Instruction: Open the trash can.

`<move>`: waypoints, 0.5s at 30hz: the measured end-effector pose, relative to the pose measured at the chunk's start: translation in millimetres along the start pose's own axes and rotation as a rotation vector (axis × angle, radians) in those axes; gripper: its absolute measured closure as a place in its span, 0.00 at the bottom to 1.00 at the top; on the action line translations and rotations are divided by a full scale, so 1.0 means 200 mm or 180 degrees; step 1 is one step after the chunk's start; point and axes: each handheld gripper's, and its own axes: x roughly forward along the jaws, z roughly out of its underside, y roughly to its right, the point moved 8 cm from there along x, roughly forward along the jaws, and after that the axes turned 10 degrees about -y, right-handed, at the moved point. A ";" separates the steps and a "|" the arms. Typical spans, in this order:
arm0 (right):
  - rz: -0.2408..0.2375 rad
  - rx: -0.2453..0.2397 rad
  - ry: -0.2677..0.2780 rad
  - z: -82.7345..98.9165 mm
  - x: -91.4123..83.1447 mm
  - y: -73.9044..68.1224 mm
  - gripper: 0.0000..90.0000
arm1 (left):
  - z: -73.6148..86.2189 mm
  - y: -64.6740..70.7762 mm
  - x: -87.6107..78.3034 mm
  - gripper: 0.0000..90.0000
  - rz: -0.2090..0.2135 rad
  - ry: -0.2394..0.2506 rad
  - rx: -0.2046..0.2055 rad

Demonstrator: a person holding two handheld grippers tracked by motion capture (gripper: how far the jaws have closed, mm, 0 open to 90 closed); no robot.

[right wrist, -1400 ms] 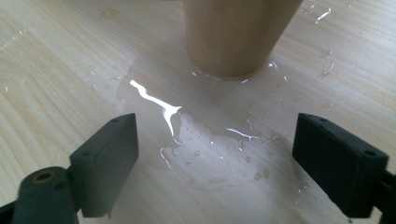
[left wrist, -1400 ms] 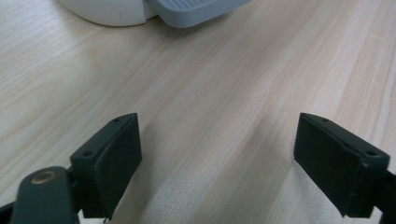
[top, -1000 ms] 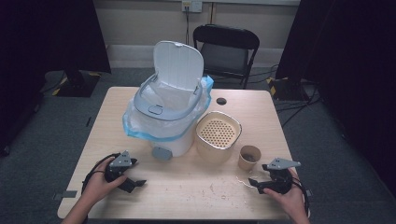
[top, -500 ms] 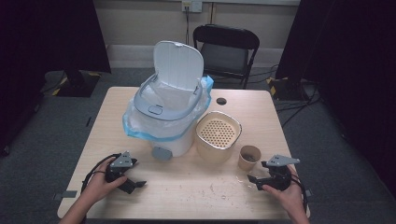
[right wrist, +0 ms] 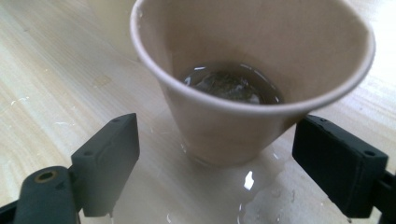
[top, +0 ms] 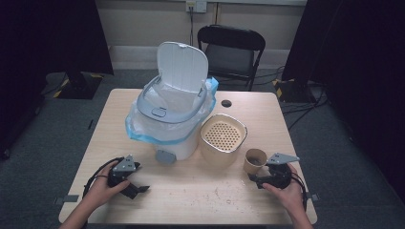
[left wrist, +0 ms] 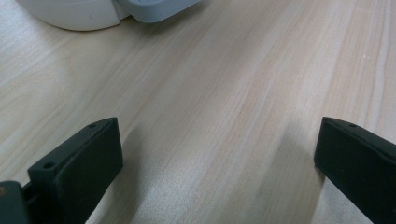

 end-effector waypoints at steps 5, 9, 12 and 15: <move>-0.0023 0.0033 0.0041 -0.01 0.02 0.00 0.16 | 0.00 0.00 0.00 0.00 -0.0003 -0.0007 0.0006; -0.0017 0.0033 0.0089 -0.02 0.02 0.00 0.16 | 0.00 0.00 0.00 0.00 -0.0003 -0.0006 0.0004; -0.0028 0.0074 0.0125 -0.02 0.03 0.01 0.16 | 0.00 0.00 0.00 0.00 -0.0003 0.0001 -0.0007; -0.0060 0.0144 0.0216 -0.03 0.03 0.02 0.16 | 0.00 0.00 0.00 0.00 -0.0003 0.0002 -0.0007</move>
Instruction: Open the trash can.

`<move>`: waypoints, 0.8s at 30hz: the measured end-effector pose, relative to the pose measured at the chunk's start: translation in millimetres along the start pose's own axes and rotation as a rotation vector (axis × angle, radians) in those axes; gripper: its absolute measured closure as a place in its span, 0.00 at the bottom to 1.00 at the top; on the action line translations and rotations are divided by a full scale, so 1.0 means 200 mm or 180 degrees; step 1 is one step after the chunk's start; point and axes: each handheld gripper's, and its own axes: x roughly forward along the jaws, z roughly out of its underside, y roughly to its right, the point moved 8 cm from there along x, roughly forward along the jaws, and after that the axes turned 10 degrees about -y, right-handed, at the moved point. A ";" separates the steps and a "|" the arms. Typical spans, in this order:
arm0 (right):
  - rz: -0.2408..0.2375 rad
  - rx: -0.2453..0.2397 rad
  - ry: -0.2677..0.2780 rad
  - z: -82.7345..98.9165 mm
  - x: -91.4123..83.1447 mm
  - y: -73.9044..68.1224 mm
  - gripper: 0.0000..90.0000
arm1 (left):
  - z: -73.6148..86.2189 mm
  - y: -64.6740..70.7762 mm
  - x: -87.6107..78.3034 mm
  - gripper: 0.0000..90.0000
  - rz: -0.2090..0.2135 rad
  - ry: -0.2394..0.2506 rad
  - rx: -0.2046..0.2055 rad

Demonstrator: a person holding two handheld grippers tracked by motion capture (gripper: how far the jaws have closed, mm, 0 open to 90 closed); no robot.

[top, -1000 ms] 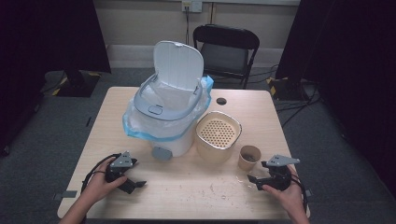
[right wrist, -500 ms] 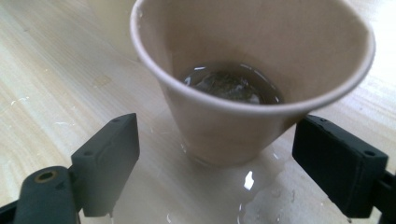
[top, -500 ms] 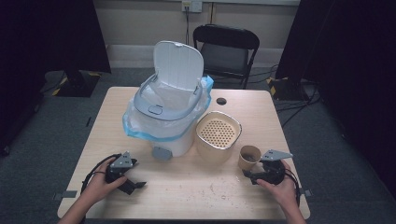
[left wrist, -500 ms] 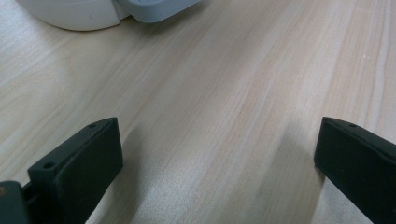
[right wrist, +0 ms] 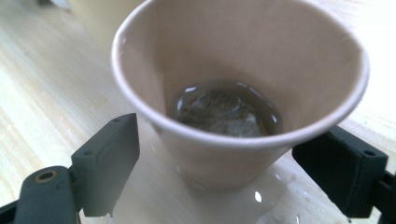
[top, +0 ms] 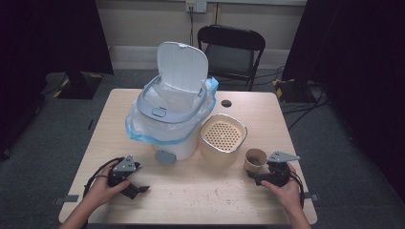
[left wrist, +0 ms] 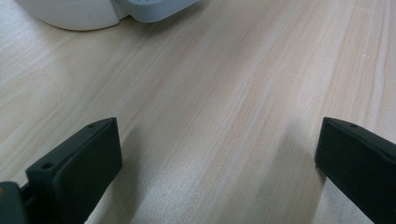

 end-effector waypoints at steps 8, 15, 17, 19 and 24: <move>-0.0065 0.0133 0.0171 0.00 0.03 0.02 0.16 | 0.00 0.00 0.00 0.00 0.0000 0.0000 0.0000; -0.0087 0.0110 0.0236 -0.01 0.05 0.00 0.17 | 0.00 0.00 0.00 0.00 0.0000 0.0000 0.0000; -0.0069 0.0090 0.0214 -0.01 0.05 0.00 0.19 | 0.00 0.00 0.00 0.00 0.0000 0.0000 0.0001; -0.0074 0.0091 0.0208 -0.01 0.05 -0.01 0.20 | 0.00 0.00 0.00 0.00 -0.0001 -0.0001 0.0002; -0.0095 0.0125 0.0250 -0.02 0.05 0.00 0.24 | 0.00 0.00 0.00 0.00 0.0000 0.0000 0.0000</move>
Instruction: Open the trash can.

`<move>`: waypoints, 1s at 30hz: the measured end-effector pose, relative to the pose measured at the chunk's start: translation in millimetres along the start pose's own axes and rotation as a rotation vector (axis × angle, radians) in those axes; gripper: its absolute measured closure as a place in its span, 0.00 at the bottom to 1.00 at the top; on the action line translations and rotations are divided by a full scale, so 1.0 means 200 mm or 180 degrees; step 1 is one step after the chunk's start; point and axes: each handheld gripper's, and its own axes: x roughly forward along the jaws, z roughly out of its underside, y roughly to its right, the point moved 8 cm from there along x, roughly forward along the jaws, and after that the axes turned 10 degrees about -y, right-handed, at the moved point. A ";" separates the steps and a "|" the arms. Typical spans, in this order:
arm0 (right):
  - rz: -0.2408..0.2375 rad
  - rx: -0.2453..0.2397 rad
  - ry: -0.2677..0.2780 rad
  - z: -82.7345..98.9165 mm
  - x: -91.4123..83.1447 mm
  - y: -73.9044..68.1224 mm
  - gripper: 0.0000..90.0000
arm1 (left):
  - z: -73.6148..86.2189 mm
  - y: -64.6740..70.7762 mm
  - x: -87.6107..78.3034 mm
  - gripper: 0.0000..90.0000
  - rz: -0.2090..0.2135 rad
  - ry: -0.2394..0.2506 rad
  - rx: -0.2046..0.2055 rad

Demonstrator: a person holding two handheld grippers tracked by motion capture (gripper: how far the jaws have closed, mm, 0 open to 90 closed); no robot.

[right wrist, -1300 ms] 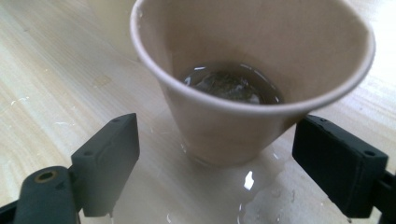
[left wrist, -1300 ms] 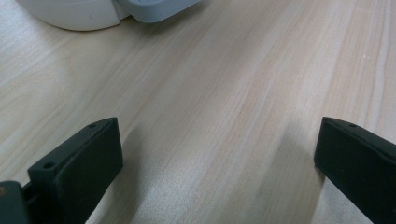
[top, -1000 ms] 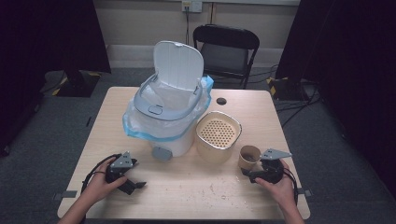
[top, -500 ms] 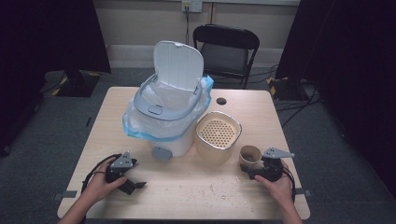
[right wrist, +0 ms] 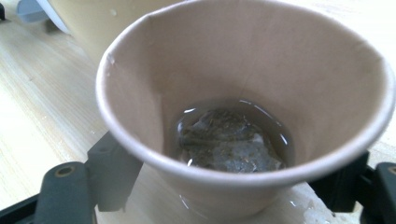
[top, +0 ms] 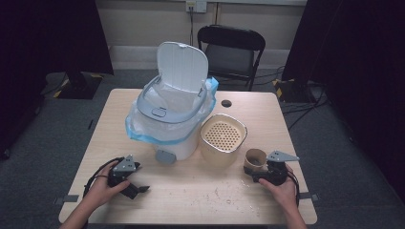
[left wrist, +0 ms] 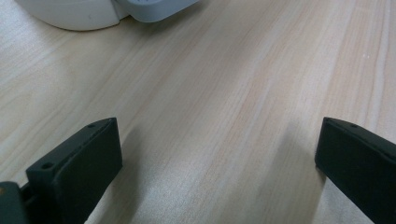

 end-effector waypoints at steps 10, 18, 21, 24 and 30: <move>0.0026 -0.0039 0.0020 -0.01 0.01 0.01 0.28 | 0.00 0.00 0.00 0.00 0.0000 -0.0001 0.0004; 0.0045 -0.0030 0.0051 -0.01 0.00 0.01 0.33 | 0.00 0.00 0.00 0.00 0.0000 -0.0001 0.0003; 0.0079 -0.0055 0.0054 -0.01 0.00 0.01 0.34 | 0.00 0.00 0.00 0.00 0.0001 -0.0002 0.0003; 0.0102 -0.0067 0.0059 -0.01 0.00 0.01 0.35 | 0.00 0.00 0.00 0.00 0.0001 -0.0002 0.0003; 0.0111 -0.0092 0.0069 -0.01 0.00 0.01 0.36 | 0.00 0.00 0.00 0.00 0.0002 -0.0001 0.0004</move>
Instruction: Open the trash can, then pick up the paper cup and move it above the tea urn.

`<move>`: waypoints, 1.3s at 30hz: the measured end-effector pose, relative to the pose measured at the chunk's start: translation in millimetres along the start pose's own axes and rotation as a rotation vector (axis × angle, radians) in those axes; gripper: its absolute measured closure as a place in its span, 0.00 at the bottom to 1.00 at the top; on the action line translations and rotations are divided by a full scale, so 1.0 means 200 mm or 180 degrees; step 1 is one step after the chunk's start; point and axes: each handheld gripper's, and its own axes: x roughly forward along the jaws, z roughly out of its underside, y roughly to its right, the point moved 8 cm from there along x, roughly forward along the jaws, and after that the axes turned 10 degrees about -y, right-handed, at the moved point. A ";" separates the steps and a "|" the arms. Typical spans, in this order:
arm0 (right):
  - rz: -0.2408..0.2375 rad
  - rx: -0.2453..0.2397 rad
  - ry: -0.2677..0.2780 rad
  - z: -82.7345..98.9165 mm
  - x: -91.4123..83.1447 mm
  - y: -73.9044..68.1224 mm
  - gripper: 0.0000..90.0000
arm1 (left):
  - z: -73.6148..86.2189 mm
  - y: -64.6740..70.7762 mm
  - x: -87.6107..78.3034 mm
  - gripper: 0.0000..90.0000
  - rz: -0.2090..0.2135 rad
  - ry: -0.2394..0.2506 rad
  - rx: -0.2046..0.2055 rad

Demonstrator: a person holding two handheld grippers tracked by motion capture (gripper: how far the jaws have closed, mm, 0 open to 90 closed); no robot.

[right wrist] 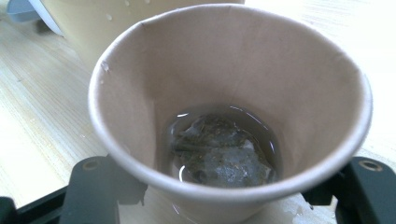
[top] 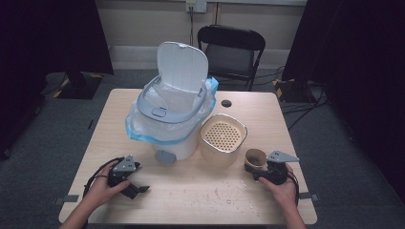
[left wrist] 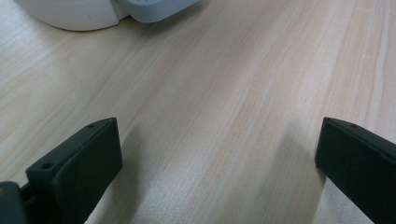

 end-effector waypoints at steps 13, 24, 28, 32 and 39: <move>0.0026 -0.0027 -0.0017 -0.05 -0.04 0.04 0.37 | 0.00 0.00 0.00 0.00 0.0001 0.0001 0.0004; 0.0123 0.0055 -0.0004 -0.15 -0.06 0.12 0.38 | 0.00 0.00 0.00 0.00 0.0002 0.0002 0.0002; 0.0176 0.0048 0.0023 -0.19 -0.05 0.15 0.39 | 0.00 0.00 0.00 0.00 0.0001 0.0002 0.0003; 0.0213 0.0029 0.0044 -0.24 -0.06 0.18 0.39 | 0.00 0.00 0.00 0.00 -0.0010 -0.0008 -0.0001; 0.0251 -0.0047 0.0103 -0.32 -0.06 0.22 0.39 | 0.00 0.00 0.00 0.00 -0.0019 -0.0014 -0.0002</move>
